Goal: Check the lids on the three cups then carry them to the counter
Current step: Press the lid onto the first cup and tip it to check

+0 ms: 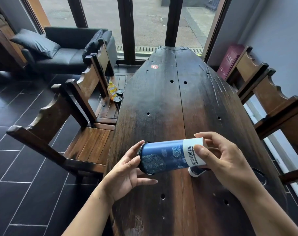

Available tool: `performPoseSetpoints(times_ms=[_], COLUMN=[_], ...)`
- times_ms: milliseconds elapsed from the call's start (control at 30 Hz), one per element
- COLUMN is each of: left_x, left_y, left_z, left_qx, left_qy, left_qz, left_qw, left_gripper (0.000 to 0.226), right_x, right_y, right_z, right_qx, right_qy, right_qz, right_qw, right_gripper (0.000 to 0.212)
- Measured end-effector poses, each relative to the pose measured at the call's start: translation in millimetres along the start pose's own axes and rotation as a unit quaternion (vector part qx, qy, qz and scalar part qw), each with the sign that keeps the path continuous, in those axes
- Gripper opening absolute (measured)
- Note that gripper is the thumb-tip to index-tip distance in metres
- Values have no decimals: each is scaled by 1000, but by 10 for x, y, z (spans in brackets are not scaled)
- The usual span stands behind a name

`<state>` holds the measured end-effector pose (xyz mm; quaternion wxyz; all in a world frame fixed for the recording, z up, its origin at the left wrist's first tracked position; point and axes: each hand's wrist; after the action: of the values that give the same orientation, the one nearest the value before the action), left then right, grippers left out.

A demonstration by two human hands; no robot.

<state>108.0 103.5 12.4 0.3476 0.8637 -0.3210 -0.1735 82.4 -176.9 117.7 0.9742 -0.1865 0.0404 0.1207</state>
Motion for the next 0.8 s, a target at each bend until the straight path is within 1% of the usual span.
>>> performPoseSetpoints(times_ms=[67,167,267,367,467,567,600,700,800], left_x=[14,58,90,134,129,93,83,68,58], left_y=[16,56,55,62,21,0,5,39,59], left_z=[-33,-95,-108,-84,-43,-9,-3,-6,-14], left_qx=[8,46,79,82,70,42,37,32,32], left_qy=[-22,-98,-169,-192,-179,-139,-124,-88,-54], left_qz=[4,-12,-32,-61,-65,-56,-49,-24,-26], left_qw=[1000,994,982,976,979,988,990,995,998], left_gripper=[89,74,76,81,78,68,68,78,83], right_x=[-20,-35,-42,-41,-41,-51,-52,-56,-59], right_y=[-5,-24,-24,-9,-7,-23,-28,-48,-61], right_z=[36,67,96,87,56,38,36,41,53], right_qx=[-15,-54,-116,-121,-117,-124,-127,-110,-58], right_qy=[-8,-20,-33,-39,-43,-31,-26,-16,-11], right_qz=[1,13,23,36,39,56,62,64,57], right_qw=[1000,998,992,991,991,990,990,992,997], right_gripper=[35,30,35,38,44,53,56,57,55])
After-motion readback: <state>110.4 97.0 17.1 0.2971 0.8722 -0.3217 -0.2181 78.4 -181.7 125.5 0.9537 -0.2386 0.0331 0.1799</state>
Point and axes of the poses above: each hand's wrist, its own x-axis towards the middle knuckle, its own y-axis out of the palm, z = x × y, and after that the axes turned 15 degrees about z, right-handed
